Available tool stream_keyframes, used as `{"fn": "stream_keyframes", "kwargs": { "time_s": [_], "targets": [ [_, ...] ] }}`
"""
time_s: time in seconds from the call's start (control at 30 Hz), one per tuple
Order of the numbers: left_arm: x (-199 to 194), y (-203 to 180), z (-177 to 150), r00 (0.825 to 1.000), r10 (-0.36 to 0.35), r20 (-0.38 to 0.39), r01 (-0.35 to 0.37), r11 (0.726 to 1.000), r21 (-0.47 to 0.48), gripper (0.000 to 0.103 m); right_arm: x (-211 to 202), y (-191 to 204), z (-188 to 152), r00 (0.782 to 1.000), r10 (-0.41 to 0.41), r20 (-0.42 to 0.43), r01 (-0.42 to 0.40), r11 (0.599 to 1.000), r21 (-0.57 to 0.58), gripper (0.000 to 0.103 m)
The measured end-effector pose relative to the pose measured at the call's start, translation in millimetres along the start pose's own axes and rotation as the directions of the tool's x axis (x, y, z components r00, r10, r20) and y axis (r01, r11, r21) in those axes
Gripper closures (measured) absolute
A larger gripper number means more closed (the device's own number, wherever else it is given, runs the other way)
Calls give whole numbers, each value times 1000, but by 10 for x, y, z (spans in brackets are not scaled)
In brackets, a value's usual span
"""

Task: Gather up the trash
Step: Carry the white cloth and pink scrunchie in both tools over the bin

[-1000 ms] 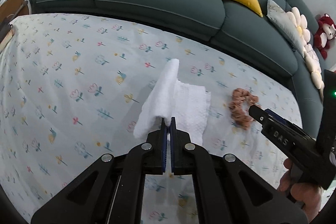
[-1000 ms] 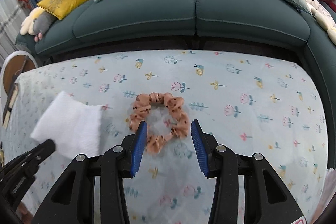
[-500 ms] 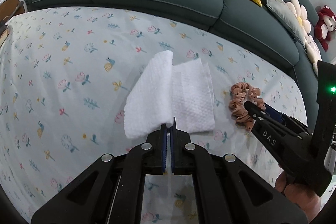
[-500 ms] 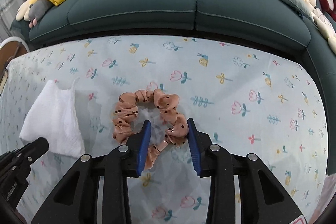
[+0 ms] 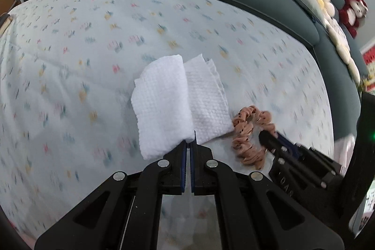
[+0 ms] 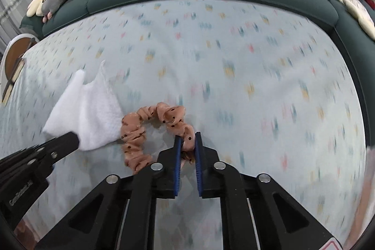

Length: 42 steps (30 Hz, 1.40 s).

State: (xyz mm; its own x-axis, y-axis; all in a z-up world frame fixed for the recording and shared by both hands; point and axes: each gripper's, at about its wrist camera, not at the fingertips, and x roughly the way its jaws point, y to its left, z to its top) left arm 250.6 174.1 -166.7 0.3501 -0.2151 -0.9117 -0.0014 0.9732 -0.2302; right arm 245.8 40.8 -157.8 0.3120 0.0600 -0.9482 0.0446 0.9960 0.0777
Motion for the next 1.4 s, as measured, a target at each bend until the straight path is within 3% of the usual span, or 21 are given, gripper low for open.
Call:
{"fn": "stream_keyframes", "kwargs": {
  "time_s": [0.17, 0.67, 1.03, 1.4],
  "targets": [
    [-241, -239, -328, 1000, -21, 1, 21, 999, 45, 101, -429, -251, -507, 1000, 21, 20, -22, 998, 55, 96],
    [-1019, -1454, -916, 989, -127, 72, 104, 959, 262, 101, -1793, -1272, -1103, 974, -52, 222, 1, 974, 226, 96],
    [-1272, -2371, -1254, 979, -187, 81, 134, 891, 434, 101, -2302, -1968, -1477, 945, -137, 298, 26, 937, 349, 95],
    [-1261, -3183, -1443, 960, -279, 38, 216, 816, 536, 101, -2467, -2691, -1817, 928, -208, 309, 35, 874, 485, 95]
  ]
}}
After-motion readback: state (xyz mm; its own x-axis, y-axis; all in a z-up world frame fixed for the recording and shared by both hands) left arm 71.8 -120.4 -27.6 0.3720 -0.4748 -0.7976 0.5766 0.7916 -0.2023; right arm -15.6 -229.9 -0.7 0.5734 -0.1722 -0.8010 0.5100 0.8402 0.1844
